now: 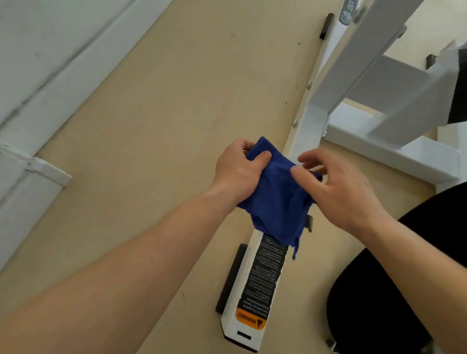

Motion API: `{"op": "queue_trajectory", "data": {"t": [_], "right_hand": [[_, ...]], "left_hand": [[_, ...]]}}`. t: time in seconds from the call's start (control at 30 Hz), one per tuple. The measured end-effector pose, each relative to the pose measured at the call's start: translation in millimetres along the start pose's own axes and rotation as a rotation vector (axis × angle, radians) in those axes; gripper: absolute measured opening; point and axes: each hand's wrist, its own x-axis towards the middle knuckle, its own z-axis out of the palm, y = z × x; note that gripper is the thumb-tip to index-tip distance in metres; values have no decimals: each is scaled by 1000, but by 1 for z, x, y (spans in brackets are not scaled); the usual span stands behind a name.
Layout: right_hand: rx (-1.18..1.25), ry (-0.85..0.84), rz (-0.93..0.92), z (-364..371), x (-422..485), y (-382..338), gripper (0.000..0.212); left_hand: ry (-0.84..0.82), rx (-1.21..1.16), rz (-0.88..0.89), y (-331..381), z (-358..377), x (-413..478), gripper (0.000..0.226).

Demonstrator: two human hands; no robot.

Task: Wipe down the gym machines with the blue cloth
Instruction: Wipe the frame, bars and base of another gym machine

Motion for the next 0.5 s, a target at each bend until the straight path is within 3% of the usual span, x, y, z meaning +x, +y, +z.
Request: {"op": "queue_trajectory", "data": {"t": [0.07,0.13,0.2,0.27,0.33,0.4,0.5], "right_hand": [[-72,-80,39,5,-2,-3,44],[-84,-117,90,1,5,3,25],[80,-145,149,-12,12,9,12],[258,-144,194,-19,16,15,21],[356,-66,279,-17,18,18,27],[207,84,313,-6,15,20,36],[-84,280,61,12,1,12,41]], "left_hand": [[22,-17,-16,-1,6,2,16],[29,20,12,0,3,4,17],[34,135,71,1,-5,6,18],[51,261,112,-1,-9,8,21],[77,313,89,-2,-4,12,22],[128,326,50,-2,8,12,33],[146,293,112,-5,30,2,41]]}}
